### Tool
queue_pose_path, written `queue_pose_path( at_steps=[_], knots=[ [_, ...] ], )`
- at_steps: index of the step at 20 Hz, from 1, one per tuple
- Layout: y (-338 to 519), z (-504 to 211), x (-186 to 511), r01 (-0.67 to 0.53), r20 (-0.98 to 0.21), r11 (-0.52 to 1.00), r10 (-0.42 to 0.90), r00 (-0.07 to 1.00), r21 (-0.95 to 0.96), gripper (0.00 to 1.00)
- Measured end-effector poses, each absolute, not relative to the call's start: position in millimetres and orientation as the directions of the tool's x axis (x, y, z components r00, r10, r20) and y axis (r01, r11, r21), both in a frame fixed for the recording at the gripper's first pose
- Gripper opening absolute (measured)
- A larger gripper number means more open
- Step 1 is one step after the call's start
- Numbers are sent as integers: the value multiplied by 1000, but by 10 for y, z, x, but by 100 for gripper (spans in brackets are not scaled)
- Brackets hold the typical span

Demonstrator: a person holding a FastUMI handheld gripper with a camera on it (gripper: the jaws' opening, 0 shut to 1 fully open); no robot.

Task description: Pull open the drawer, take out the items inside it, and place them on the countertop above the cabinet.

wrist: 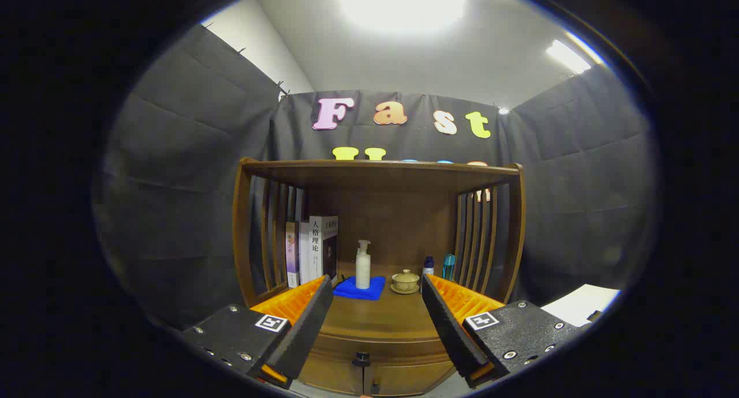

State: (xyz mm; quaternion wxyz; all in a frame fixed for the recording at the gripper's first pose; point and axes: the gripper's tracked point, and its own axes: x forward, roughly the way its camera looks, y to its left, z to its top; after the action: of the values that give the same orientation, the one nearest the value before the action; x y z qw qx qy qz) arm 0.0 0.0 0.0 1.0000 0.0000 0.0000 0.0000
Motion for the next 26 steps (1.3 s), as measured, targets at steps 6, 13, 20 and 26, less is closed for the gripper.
queue_pose_path(
  at_steps=[6, 13, 20, 26],
  knots=[
    [61, 12, -10, -36, 2, 999, 36, 999, 35, 96],
    [-57, -62, 34, -22, -15, 997, 23, 1000, 75, 96],
    [-46, -488, 260, -47, -77, 994, 55, 996, 100, 96],
    [-7, -728, 387, -27, -108, 995, 17, 994, -94, 96]
  ],
)
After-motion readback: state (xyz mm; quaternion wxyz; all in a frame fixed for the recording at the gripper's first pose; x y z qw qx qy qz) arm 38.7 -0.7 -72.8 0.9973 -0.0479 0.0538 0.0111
